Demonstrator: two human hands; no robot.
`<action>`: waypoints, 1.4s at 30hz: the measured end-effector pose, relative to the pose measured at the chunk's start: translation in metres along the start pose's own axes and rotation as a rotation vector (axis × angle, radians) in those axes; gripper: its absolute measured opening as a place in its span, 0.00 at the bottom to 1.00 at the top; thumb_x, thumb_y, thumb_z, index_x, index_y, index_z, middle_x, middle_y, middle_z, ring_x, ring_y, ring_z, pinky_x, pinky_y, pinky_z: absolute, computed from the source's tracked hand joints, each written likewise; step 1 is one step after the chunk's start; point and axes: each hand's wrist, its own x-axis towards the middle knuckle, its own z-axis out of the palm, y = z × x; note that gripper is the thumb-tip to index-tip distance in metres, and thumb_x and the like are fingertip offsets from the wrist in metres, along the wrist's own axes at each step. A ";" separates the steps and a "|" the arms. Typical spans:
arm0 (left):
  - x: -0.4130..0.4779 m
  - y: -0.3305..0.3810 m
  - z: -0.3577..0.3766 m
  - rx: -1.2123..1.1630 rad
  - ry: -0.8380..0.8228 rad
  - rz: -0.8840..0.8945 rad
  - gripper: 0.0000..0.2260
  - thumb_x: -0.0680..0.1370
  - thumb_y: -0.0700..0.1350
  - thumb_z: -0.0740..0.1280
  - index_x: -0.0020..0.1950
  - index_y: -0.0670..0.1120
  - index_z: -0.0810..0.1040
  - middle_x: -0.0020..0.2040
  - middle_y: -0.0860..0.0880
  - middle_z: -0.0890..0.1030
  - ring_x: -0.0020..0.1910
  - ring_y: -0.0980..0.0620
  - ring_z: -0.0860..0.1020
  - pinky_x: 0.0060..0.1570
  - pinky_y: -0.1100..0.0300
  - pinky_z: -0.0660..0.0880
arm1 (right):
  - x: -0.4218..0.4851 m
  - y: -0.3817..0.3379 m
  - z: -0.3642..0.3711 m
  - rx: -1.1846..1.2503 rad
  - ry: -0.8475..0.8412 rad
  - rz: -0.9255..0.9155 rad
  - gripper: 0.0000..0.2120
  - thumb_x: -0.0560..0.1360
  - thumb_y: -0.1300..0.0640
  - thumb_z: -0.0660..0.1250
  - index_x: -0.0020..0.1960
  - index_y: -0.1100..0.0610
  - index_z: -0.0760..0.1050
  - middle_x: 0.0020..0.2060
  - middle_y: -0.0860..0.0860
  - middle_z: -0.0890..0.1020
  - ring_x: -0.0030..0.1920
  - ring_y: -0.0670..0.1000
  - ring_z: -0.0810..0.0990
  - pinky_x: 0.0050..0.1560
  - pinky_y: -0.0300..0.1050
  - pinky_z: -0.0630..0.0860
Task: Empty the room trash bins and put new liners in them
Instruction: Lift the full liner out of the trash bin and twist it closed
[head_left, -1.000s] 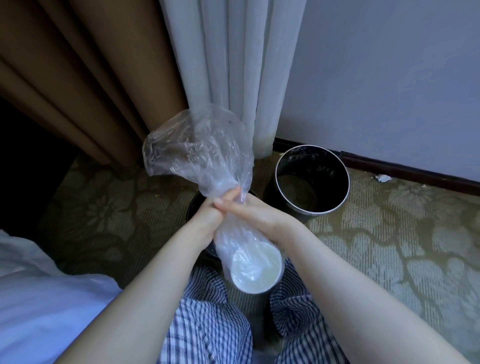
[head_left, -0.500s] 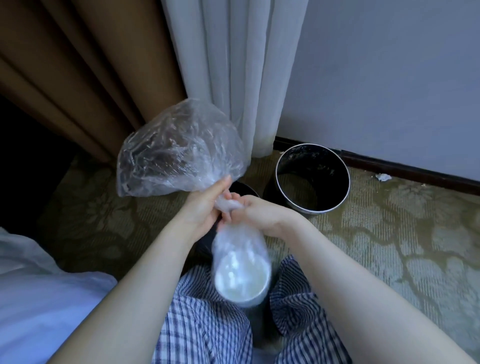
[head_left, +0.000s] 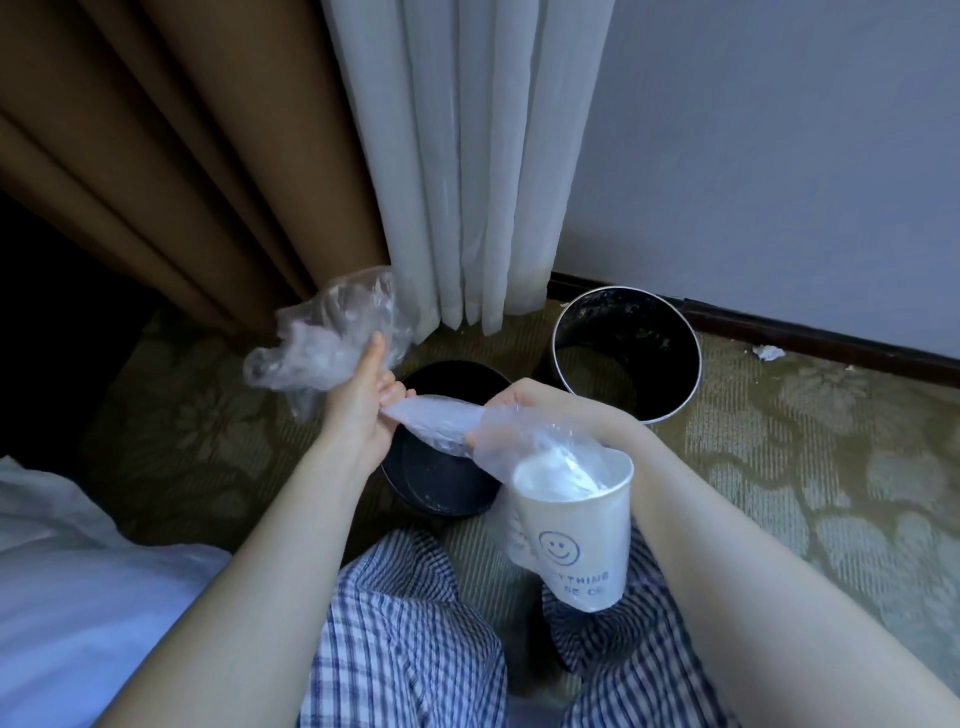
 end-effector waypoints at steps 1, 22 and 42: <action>0.001 0.001 -0.002 0.011 0.026 0.002 0.10 0.79 0.50 0.64 0.38 0.50 0.73 0.19 0.57 0.59 0.17 0.59 0.58 0.40 0.64 0.70 | -0.005 -0.002 0.000 -0.055 0.007 -0.030 0.14 0.74 0.73 0.62 0.34 0.60 0.73 0.25 0.47 0.72 0.26 0.42 0.69 0.29 0.33 0.66; 0.005 -0.012 -0.014 1.575 0.043 0.625 0.29 0.77 0.57 0.64 0.74 0.49 0.61 0.72 0.47 0.66 0.72 0.46 0.61 0.70 0.49 0.55 | -0.045 0.012 -0.027 -0.206 0.198 0.106 0.06 0.69 0.68 0.64 0.35 0.60 0.75 0.30 0.53 0.70 0.32 0.48 0.68 0.34 0.42 0.63; -0.022 -0.011 0.013 0.871 -0.496 -0.116 0.12 0.77 0.39 0.59 0.34 0.45 0.69 0.22 0.54 0.61 0.20 0.57 0.58 0.27 0.63 0.62 | -0.019 -0.005 0.006 -0.704 0.522 -0.014 0.09 0.71 0.53 0.70 0.44 0.54 0.70 0.39 0.49 0.75 0.44 0.51 0.73 0.42 0.45 0.68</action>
